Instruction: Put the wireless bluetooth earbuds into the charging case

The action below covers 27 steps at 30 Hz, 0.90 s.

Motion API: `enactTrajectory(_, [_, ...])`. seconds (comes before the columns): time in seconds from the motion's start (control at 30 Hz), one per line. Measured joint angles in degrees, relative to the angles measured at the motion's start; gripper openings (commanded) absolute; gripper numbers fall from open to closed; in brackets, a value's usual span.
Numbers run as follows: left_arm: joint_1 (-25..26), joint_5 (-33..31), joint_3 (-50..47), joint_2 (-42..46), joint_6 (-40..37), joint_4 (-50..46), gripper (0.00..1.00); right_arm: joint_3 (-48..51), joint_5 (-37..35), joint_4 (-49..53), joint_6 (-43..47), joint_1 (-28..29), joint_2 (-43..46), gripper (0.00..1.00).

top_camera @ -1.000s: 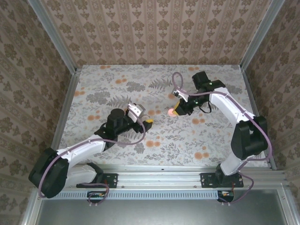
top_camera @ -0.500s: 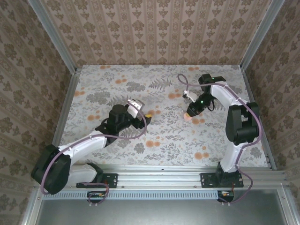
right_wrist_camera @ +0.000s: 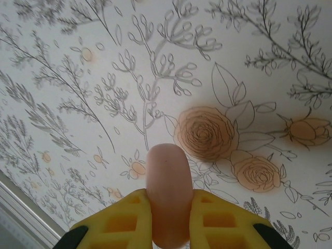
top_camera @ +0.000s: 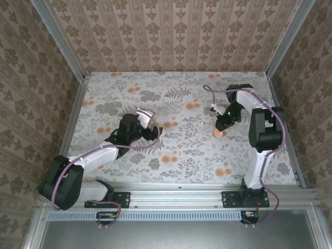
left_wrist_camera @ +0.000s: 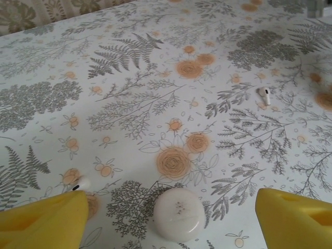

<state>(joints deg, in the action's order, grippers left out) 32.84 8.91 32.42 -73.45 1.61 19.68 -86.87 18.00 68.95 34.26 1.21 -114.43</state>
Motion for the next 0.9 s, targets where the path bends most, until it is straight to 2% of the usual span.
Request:
enactTrajectory(0.33, [-0.7, -0.2, -0.3, 0.1, 0.4, 0.2, 0.84, -0.7, -1.4, 2.3, 0.2, -0.5, -3.3, 0.13])
enactTrajectory(0.9, [-1.1, -0.2, -1.0, 1.0, 1.6, 0.8, 0.78, -0.8, -2.8, 1.3, -0.2, -2.1, -3.6, 0.4])
